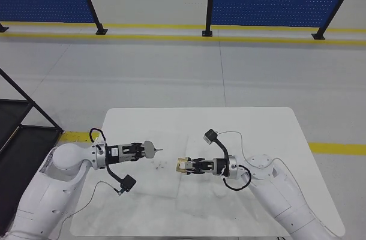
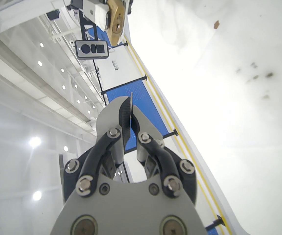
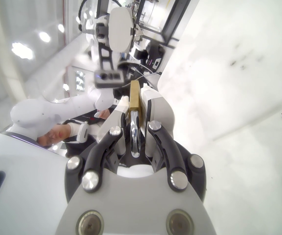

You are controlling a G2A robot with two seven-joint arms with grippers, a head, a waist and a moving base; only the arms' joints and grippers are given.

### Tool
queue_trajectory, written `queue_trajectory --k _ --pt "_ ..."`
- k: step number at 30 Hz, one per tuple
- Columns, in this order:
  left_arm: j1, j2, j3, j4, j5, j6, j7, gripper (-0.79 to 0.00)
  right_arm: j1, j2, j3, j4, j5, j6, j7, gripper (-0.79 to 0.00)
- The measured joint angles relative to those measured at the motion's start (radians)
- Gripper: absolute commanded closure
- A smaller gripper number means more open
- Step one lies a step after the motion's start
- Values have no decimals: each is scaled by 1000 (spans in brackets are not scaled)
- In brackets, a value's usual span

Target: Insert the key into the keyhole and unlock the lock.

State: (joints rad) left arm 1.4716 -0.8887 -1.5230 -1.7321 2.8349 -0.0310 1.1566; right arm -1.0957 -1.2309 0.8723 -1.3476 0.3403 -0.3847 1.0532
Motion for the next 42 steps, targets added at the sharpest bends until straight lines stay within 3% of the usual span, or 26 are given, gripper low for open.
queue_trajectory --k 4,12,15,21,26,42 --pt "-64 4 33 25 11 16 112 0 0 0 0 0 0 0 0 0" --pt "-58 4 34 25 9 16 100 0 0 0 0 0 0 0 0 0" --pt "-50 0 55 47 -66 36 118 0 -5 -1 -3 -9 17 9 3 0" --pt "-70 -6 97 133 -225 131 216 0 39 -4 4 60 225 -5 236 0" --pt "-76 -6 124 143 -232 163 220 0 80 -12 -2 121 301 -23 328 0" --pt "-87 -3 169 116 -249 183 202 0 117 -37 -41 182 241 -106 244 0"
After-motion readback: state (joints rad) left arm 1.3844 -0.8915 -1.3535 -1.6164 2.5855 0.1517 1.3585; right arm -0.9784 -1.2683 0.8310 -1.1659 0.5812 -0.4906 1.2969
